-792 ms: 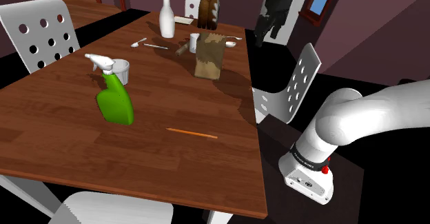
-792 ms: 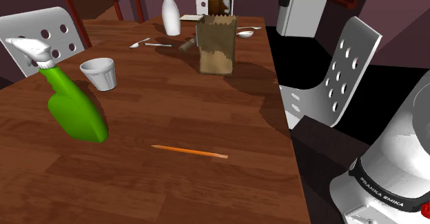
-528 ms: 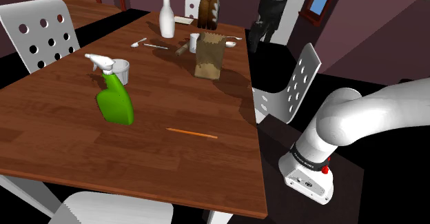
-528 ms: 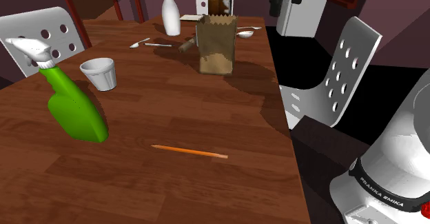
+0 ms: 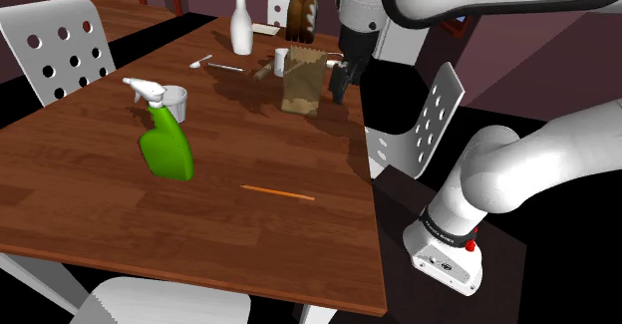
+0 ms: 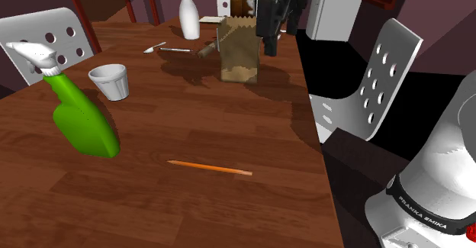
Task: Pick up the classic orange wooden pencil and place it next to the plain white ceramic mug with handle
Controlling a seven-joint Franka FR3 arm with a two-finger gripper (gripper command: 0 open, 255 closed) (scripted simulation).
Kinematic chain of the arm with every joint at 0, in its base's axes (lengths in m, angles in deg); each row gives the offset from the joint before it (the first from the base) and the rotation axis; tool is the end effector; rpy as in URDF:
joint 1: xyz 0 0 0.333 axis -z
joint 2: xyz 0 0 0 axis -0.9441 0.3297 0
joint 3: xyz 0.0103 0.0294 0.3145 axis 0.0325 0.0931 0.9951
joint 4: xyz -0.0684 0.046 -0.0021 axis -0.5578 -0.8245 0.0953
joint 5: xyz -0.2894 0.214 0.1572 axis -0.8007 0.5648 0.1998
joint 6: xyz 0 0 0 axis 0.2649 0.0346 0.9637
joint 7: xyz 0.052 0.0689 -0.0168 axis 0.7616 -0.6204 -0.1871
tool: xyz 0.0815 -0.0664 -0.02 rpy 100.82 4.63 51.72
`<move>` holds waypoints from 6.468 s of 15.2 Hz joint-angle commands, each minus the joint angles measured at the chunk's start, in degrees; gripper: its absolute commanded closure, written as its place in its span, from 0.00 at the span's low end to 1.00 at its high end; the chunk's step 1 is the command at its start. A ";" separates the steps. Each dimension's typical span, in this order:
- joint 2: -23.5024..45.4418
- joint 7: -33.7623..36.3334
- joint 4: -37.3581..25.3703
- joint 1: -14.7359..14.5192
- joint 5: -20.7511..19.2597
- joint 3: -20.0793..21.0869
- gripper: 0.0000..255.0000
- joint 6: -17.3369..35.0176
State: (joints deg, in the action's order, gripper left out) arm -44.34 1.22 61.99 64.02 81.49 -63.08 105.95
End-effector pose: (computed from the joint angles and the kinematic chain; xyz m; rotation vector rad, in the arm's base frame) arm 0.3327 0.1192 0.5348 2.9437 0.2414 0.0858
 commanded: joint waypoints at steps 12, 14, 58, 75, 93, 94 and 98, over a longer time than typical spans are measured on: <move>14.04 3.83 3.01 -7.32 0.96 12.65 0.00 15.23; 16.80 4.77 2.84 -8.11 0.36 14.71 0.00 17.39; 19.83 4.12 -0.33 -9.61 -0.53 17.36 1.00 16.67; 15.71 0.45 -10.10 -9.96 0.93 15.21 1.00 3.41; 26.01 -16.36 -18.58 -0.70 -6.77 3.23 1.00 7.56; 27.10 -17.34 -19.58 -0.13 -7.18 2.59 1.00 7.82; 31.84 -21.20 -24.26 2.06 -8.61 0.19 1.00 8.58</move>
State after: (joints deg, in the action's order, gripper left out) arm -13.90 -18.86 39.18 65.49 73.26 -62.25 114.39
